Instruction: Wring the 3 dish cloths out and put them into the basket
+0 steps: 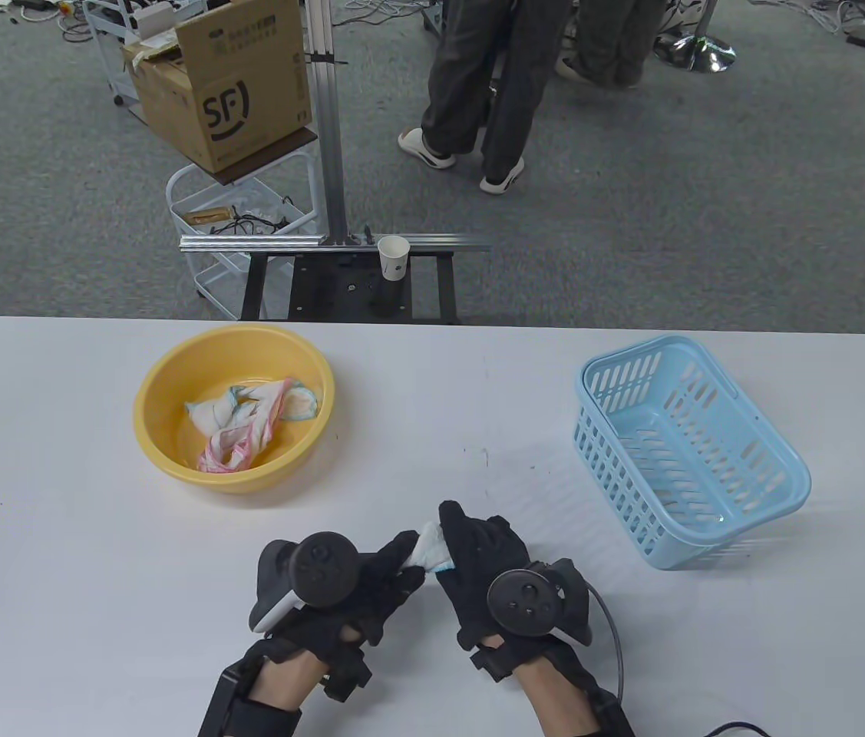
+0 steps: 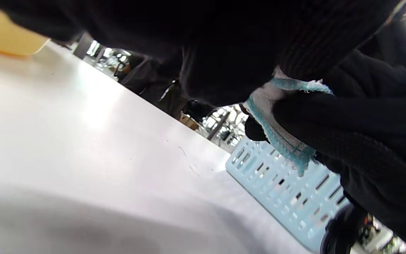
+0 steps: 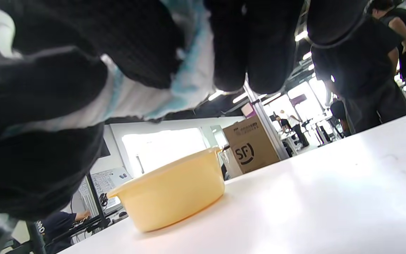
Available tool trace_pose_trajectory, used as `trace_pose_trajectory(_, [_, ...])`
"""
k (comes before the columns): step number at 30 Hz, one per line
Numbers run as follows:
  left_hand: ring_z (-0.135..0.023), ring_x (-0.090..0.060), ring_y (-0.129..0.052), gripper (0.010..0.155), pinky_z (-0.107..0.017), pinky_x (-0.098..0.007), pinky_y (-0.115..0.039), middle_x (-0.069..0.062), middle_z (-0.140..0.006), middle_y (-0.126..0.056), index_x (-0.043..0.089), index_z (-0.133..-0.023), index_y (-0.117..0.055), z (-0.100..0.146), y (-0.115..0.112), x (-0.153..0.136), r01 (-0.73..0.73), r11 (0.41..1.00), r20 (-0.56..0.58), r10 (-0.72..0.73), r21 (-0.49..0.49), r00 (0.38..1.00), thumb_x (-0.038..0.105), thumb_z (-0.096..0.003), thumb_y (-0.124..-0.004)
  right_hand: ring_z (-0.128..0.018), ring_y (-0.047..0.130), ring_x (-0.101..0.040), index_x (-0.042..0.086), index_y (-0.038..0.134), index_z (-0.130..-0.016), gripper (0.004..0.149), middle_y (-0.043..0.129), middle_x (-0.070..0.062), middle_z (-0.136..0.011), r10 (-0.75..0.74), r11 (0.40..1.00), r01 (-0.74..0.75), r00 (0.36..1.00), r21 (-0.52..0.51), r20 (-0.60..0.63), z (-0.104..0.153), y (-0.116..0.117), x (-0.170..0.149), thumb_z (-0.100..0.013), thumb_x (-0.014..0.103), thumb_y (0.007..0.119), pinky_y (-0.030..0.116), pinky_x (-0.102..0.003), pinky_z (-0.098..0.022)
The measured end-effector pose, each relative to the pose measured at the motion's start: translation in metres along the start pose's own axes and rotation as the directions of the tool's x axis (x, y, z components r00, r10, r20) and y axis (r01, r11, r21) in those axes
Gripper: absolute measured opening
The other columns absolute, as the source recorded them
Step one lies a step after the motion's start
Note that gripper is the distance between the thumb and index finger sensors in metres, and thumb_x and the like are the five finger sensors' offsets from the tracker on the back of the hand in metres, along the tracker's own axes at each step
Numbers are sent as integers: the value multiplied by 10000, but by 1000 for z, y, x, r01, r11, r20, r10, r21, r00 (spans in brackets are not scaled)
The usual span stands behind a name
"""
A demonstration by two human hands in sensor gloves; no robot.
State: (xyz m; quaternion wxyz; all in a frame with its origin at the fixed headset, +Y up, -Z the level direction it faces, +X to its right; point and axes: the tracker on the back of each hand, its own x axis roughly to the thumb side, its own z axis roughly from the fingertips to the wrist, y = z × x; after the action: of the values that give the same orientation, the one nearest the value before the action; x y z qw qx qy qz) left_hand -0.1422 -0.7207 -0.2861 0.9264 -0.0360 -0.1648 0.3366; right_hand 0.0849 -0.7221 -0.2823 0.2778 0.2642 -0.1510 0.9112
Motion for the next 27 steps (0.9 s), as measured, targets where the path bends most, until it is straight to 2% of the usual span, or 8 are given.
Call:
trace_pose_trajectory(6, [-28,-133,-936,615,-159,-412,-861,72,-309,-1037,127,-914,-851,1,6,-34,-359,930,-156,368,83,917,541,-460,-839,-954,667,-483,145,399,-1065,715,585,-191,-1072,85,991,-77,994,-110,70,3,-5,8,-525,388,800,498,-716,-682])
trace_pose_trajectory(9, [-35,-129,-938,621,-161,-408,-859,77,-318,-1034,104,-911,-844,3,1,-51,-634,765,-211,642,110,737,545,-475,-822,-997,570,-489,168,358,-1073,743,468,-188,-1110,155,982,-141,981,-128,112,3,-2,16,-527,424,793,459,-721,-690])
trace_pose_trajectory(10, [-43,-131,-939,622,-169,-410,-857,75,-326,-1033,99,-914,-838,3,-2,-55,-729,677,-224,730,107,645,546,-481,-817,-1010,532,-494,175,336,-1075,760,416,-187,-1123,168,982,-154,977,-112,128,3,1,19,-526,426,797,444,-725,-691])
trace_pose_trajectory(12, [-49,-131,-940,624,-173,-409,-856,74,-332,-1032,89,-912,-834,3,-11,-59,-845,526,-247,834,91,493,548,-490,-808,-1038,431,-504,186,231,-1073,823,275,-186,-1142,208,977,-201,970,-65,129,2,7,22,-530,442,794,403,-730,-697])
trace_pose_trajectory(15, [-51,-126,-941,625,-173,-405,-857,76,-336,-1031,80,-910,-834,0,-24,-53,-926,378,-298,883,-9,364,552,-502,-793,-1053,286,-509,213,45,-1031,928,82,-157,-1134,245,969,-244,960,-24,133,1,14,22,-535,454,791,332,-734,-702])
trace_pose_trajectory(21, [-39,-117,-943,633,-160,-395,-861,81,-322,-1037,62,-871,-865,-6,-40,-28,-905,270,-390,833,-330,391,578,-524,-746,-1052,251,-491,281,-21,-998,1005,26,-73,-1129,323,946,-313,927,-83,189,1,8,24,-509,457,839,318,-720,-708])
trace_pose_trajectory(24, [-17,-114,-938,640,-140,-391,-861,81,-295,-1041,60,-836,-895,-7,-42,-23,-845,309,-402,773,-436,490,590,-523,-720,-1044,311,-485,300,40,-1017,979,93,-65,-1139,362,932,-343,902,-116,235,2,5,25,-495,431,859,346,-712,-709])
trace_pose_trajectory(27, [-18,-122,-935,645,-140,-398,-856,73,-297,-1040,53,-830,-894,-7,-42,-22,-818,334,-405,742,-468,535,590,-526,-703,-1029,428,-470,275,216,-1052,863,255,-75,-1146,365,930,-335,894,-154,260,3,3,26,-495,377,867,407,-696,-708])
